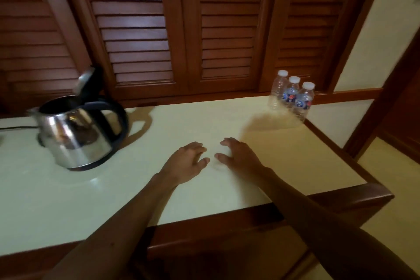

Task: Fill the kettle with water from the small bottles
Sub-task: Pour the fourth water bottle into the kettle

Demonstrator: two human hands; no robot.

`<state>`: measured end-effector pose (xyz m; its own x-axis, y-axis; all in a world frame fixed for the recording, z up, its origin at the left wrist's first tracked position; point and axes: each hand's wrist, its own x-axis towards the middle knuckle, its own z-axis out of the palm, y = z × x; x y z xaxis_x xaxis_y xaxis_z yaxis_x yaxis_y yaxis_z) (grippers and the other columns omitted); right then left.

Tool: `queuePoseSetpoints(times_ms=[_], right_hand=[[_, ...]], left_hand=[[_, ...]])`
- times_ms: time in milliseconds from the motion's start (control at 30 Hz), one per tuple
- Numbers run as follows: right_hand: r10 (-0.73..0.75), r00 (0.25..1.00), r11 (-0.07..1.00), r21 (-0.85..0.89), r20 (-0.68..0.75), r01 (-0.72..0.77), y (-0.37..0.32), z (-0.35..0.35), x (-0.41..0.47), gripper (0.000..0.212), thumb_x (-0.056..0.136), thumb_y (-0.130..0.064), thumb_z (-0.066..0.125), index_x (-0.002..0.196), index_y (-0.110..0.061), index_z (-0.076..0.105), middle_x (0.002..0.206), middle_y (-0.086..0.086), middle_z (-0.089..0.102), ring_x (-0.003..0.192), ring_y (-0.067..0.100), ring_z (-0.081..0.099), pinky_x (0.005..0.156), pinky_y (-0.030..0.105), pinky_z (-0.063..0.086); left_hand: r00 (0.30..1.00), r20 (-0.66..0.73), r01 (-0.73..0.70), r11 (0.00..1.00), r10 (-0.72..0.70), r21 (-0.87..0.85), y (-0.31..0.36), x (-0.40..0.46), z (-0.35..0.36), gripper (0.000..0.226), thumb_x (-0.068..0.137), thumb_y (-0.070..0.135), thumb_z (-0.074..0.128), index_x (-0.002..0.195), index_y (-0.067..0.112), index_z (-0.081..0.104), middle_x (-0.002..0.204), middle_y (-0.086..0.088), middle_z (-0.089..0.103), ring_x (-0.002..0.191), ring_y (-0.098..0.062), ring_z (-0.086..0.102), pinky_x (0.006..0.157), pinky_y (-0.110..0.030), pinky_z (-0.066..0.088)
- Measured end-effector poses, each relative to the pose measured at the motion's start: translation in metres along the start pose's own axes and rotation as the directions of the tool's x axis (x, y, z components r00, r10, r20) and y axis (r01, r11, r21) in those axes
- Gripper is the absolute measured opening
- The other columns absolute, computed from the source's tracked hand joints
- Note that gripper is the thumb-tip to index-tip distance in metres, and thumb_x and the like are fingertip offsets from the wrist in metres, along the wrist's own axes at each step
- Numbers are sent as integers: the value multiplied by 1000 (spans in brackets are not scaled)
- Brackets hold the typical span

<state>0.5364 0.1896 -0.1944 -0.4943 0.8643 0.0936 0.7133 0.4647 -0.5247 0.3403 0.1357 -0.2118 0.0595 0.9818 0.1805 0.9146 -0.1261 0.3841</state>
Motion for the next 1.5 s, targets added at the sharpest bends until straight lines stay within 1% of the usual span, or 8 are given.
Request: queuePoseSetpoints(times_ms=[267,533,600,700,800,867,1067,1500], right_hand=[[-187,979,978,-74,81,193,-165,114,-16,51,96,-44,49,137,-16,50,155,1,35,142,18,29,115,33,19],[-277,940,954,-58,200,293,-298,192,-16,54,95,-48,50,140,-19,48,154,1,36,139,20,34,115,36,25],[-281,935,953,-51,218,299,-320,206,-12,54,95,-49,49,141,-21,46,155,1,33,141,20,31,116,37,22],[-277,946,950,-98,168,296,-332,217,-10,53,96,-48,46,141,-22,46,155,0,33,142,20,29,116,38,21],[-293,943,946,-95,155,309,-330,217,-11,51,97,-47,46,142,-22,46,154,-1,35,142,20,31,116,39,25],[-306,941,942,-94,146,321,-328,218,-12,51,97,-48,45,141,-23,46,153,-1,37,141,20,32,116,41,27],[-286,949,949,-95,130,299,-329,222,-11,51,96,-53,43,141,-28,45,154,-6,36,141,16,31,116,41,27],[-287,951,949,-103,119,299,-329,222,-11,51,95,-52,45,139,-27,47,152,-5,38,141,15,32,115,39,28]], left_hand=[[995,-91,42,996,-35,78,-123,-183,-95,41,96,40,55,124,13,68,136,0,62,127,-15,55,104,-30,44],[924,-230,300,952,-306,-62,-229,-298,-172,28,93,32,61,111,15,74,113,0,74,101,-19,69,87,-32,53],[835,-344,401,903,-431,-156,-248,-314,-185,20,89,30,65,99,18,77,98,2,77,88,-18,71,81,-29,55],[570,-497,556,753,-654,-352,-270,-330,-205,12,86,29,65,83,20,71,84,5,74,77,-16,68,73,-26,53],[356,-514,551,620,-780,-559,-294,-342,-221,16,87,24,70,100,17,65,93,-1,70,82,-18,65,70,-27,49],[291,-495,537,568,-819,-623,-313,-345,-228,34,84,26,76,112,15,60,111,-7,67,93,-21,65,78,-33,53],[363,-382,456,520,-850,-722,-333,-325,-247,83,79,27,83,146,10,37,139,-11,57,125,-31,56,100,-43,47],[399,-357,378,506,-845,-775,-344,-323,-255,57,85,21,77,136,11,53,136,-12,60,124,-31,58,105,-43,46]])
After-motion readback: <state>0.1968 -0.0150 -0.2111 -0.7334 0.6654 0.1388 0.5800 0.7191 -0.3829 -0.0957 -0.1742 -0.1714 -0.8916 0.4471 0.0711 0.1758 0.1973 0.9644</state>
